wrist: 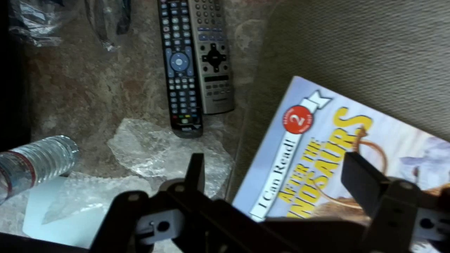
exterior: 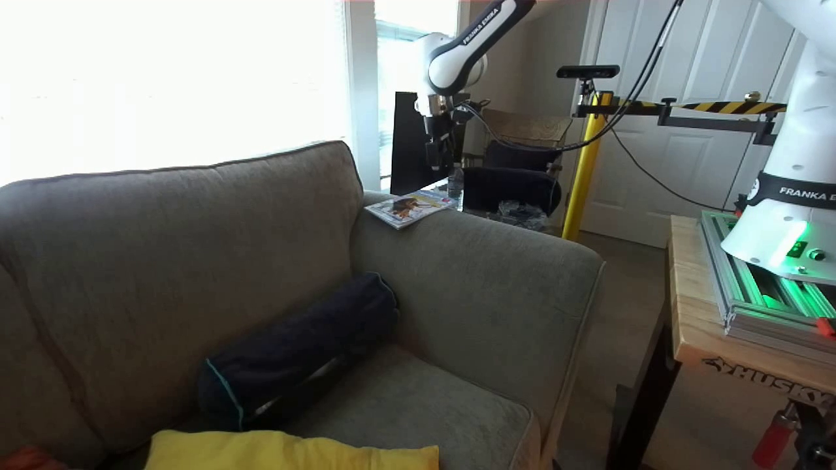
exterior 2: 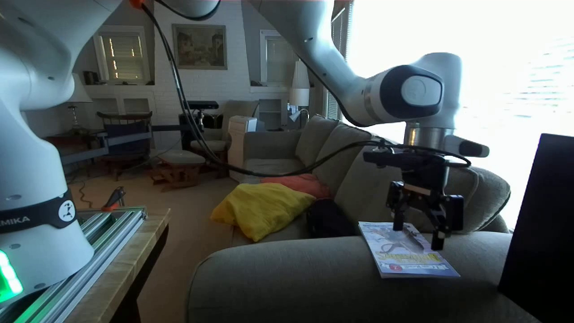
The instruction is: Put the remote on the side table
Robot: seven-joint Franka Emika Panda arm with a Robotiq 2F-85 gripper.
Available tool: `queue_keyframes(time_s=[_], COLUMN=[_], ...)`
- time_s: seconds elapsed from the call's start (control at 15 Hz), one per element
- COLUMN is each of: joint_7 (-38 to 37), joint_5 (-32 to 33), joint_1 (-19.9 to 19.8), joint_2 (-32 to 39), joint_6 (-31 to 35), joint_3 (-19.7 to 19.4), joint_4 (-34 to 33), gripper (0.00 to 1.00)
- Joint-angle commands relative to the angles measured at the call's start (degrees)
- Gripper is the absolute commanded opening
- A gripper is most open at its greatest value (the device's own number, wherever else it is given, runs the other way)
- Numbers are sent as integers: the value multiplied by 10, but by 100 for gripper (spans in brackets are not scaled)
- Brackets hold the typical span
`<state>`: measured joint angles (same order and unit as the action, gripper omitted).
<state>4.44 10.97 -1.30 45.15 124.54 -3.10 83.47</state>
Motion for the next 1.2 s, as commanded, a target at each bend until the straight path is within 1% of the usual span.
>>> queue_keyframes(time_s=[0.0, 0.07, 0.27, 0.47, 0.6, 0.87, 1.07, 1.13], joint_7=[7, 0, -14, -11, -5, 15, 50, 25], joint_5=[-12, -17, -53, -102, -111, -96, -93, -92], joint_1=[5, 5, -5, -17, -22, -24, -21, -20], joint_2=[-108, -131, -203, -267, -298, -329, -324, -315], joint_6=[64, 79, 92, 65, 46, 1, -32, -16], joint_3=[22, 25, 35, 31, 25, 19, 23, 19], joint_4=[136, 162, 240, 304, 331, 344, 327, 324], gripper=[100, 100, 100, 100, 100, 100, 100, 100])
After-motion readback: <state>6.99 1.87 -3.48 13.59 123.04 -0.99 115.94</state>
